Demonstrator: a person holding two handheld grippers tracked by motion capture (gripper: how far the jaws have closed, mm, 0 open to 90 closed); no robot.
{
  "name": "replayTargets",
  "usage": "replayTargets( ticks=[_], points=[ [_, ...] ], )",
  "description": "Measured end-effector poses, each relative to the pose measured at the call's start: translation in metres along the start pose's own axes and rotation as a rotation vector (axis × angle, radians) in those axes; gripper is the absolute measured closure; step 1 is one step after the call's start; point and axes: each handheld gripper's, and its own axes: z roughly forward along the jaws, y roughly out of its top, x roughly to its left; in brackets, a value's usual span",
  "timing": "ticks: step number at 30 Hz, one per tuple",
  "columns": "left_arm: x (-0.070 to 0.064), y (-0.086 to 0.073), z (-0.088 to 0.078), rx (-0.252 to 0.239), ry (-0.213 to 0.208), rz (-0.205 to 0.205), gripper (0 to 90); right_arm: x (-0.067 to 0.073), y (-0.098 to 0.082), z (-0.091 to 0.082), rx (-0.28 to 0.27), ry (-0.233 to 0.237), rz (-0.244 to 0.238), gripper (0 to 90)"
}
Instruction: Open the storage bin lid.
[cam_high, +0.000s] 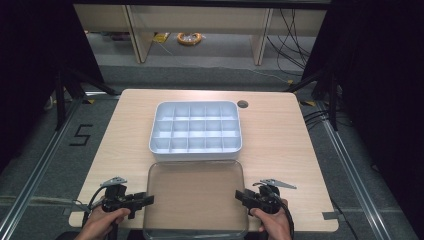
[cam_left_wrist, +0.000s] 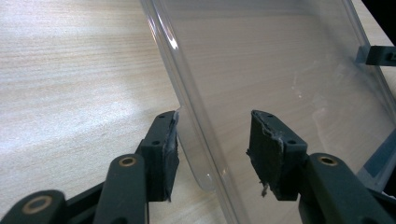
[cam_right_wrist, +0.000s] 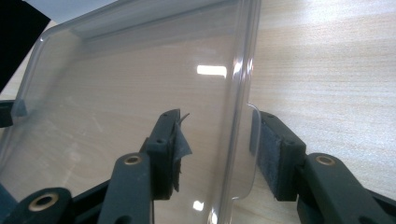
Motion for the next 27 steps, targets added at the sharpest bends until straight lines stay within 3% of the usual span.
replayTargets(
  ticks=[4,6,9,11,12,13,17,18,19,21,23,24,25,27],
  points=[
    [0.0,0.001,-0.001,-0.019,0.024,0.026,48.9,0.0,0.001,-0.001,-0.009,-0.031,-0.032,53.9],
    [0.0,0.003,-0.002,-0.029,0.028,0.015,47.1,-0.001,0.002,-0.001,-0.019,-0.057,-0.042,54.1],
    [0.001,0.003,-0.004,-0.046,0.049,0.033,45.2,-0.004,0.003,-0.003,-0.034,-0.056,-0.02,51.7],
    [0.001,0.004,-0.005,-0.052,0.052,0.036,44.4,-0.003,0.004,-0.006,-0.038,-0.058,0.026,51.5],
    [0.001,0.004,-0.005,-0.053,0.053,0.036,44.1,-0.003,0.005,-0.007,-0.048,-0.05,0.028,51.4],
    [0.001,0.004,-0.005,-0.053,0.051,0.033,43.8,-0.009,0.006,-0.008,-0.056,-0.057,-0.02,51.1],
    [0.0,0.004,-0.005,-0.058,0.039,0.035,40.6,-0.01,0.008,-0.01,-0.066,-0.05,-0.01,46.6],
    [-0.001,0.005,-0.005,-0.06,0.038,0.034,39.6,-0.007,0.008,-0.011,-0.062,-0.046,0.023,45.4],
    [-0.001,0.005,-0.005,-0.061,0.038,0.034,38.5,-0.011,0.009,-0.01,-0.077,-0.049,-0.025,44.5],
    [-0.001,0.005,-0.006,-0.073,0.033,0.032,36.2,-0.01,0.011,-0.011,-0.089,-0.043,-0.031,42.4],
    [-0.003,0.006,-0.006,-0.083,0.027,0.033,34.0,-0.009,0.013,-0.013,-0.093,-0.06,-0.069,40.2],
    [-0.004,0.006,-0.006,-0.088,0.02,0.038,33.1,-0.006,0.013,-0.014,-0.108,-0.056,-0.045,39.8],
    [-0.004,0.006,-0.006,-0.088,0.018,0.039,32.5,-0.009,0.015,-0.016,-0.129,-0.051,-0.086,39.8],
    [-0.005,0.006,-0.006,-0.082,0.02,0.041,31.5,-0.008,0.017,-0.018,-0.143,-0.056,-0.101,39.6]
  ],
)
